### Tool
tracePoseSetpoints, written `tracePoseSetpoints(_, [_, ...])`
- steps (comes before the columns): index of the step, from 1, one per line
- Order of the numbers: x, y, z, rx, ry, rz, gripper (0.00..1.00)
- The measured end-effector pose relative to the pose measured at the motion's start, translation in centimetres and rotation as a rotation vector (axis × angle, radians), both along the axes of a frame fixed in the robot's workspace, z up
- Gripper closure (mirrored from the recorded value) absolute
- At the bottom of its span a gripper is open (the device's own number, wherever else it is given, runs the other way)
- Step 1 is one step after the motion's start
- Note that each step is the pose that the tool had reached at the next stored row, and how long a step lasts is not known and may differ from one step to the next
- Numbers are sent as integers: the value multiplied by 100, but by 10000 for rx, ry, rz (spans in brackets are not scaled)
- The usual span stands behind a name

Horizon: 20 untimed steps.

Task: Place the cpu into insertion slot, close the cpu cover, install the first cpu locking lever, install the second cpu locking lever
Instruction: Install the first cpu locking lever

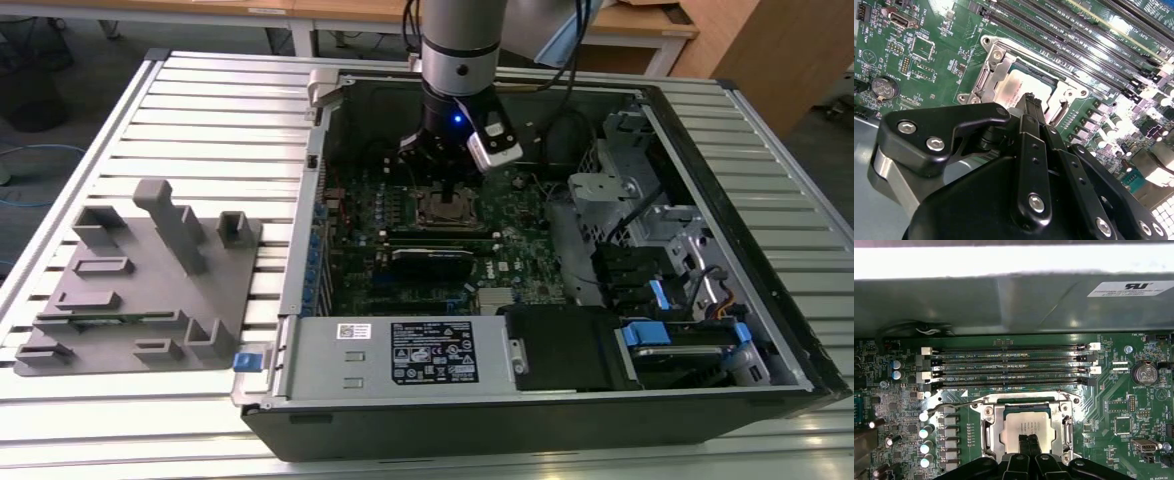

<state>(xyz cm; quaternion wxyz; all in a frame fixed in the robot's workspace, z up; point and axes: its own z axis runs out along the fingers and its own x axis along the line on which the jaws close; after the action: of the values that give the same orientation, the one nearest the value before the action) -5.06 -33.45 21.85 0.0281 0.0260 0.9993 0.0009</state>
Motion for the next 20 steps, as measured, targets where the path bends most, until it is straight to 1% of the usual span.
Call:
tracePoseSetpoints(8, [0, 0, 26, 3, -2, 0, 89])
tracePoseSetpoints(10, [0, 0, 70, 1, -1, 0, 89])
tracePoseSetpoints(20, [-45, 1, 69, 1, -2, 0, 89])
